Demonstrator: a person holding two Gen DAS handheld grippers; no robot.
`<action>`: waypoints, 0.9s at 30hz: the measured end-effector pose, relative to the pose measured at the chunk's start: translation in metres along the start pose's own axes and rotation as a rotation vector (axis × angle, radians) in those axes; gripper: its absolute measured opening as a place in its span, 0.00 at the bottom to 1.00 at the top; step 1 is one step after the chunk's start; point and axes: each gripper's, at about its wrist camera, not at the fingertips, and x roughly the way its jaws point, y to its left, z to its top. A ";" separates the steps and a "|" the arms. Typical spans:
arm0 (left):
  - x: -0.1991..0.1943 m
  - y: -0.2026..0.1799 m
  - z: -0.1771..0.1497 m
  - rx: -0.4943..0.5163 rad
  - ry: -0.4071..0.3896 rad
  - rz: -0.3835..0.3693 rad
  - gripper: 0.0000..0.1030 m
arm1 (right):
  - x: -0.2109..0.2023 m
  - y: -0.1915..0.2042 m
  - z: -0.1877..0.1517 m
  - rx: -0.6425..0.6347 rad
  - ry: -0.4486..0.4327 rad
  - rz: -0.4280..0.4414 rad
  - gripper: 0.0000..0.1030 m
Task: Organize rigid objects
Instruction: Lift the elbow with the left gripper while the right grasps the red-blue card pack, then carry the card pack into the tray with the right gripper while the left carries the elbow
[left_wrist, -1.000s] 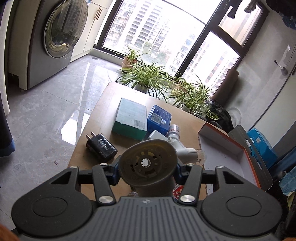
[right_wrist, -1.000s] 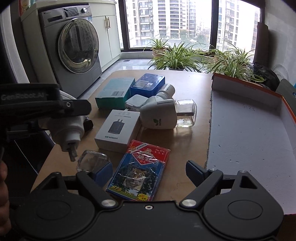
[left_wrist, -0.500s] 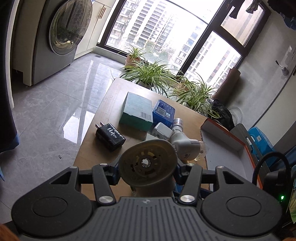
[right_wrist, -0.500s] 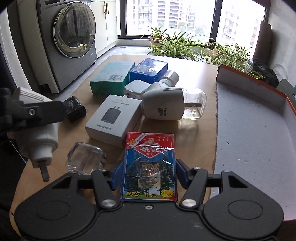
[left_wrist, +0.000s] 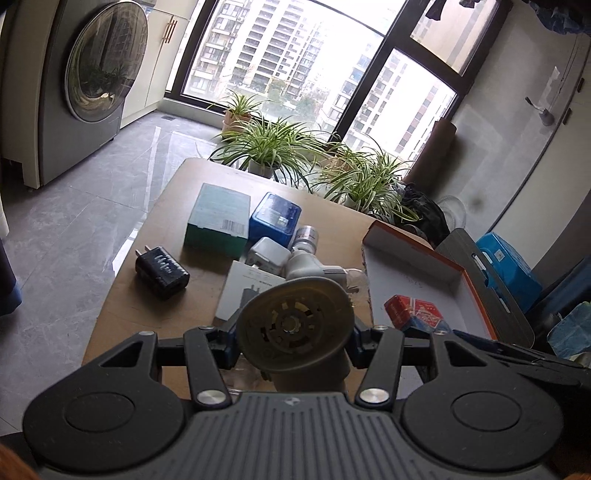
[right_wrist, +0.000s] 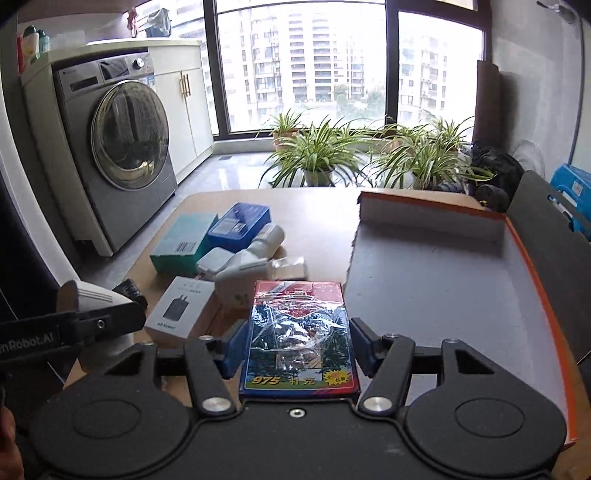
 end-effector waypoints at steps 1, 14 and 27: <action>0.001 -0.006 0.001 0.012 0.001 -0.009 0.52 | -0.003 -0.008 0.002 0.008 -0.010 -0.016 0.69; 0.042 -0.090 0.016 0.146 0.031 -0.111 0.52 | -0.024 -0.116 0.008 0.169 -0.059 -0.147 0.69; 0.070 -0.129 0.015 0.204 0.072 -0.132 0.52 | -0.013 -0.140 0.012 0.158 -0.054 -0.134 0.69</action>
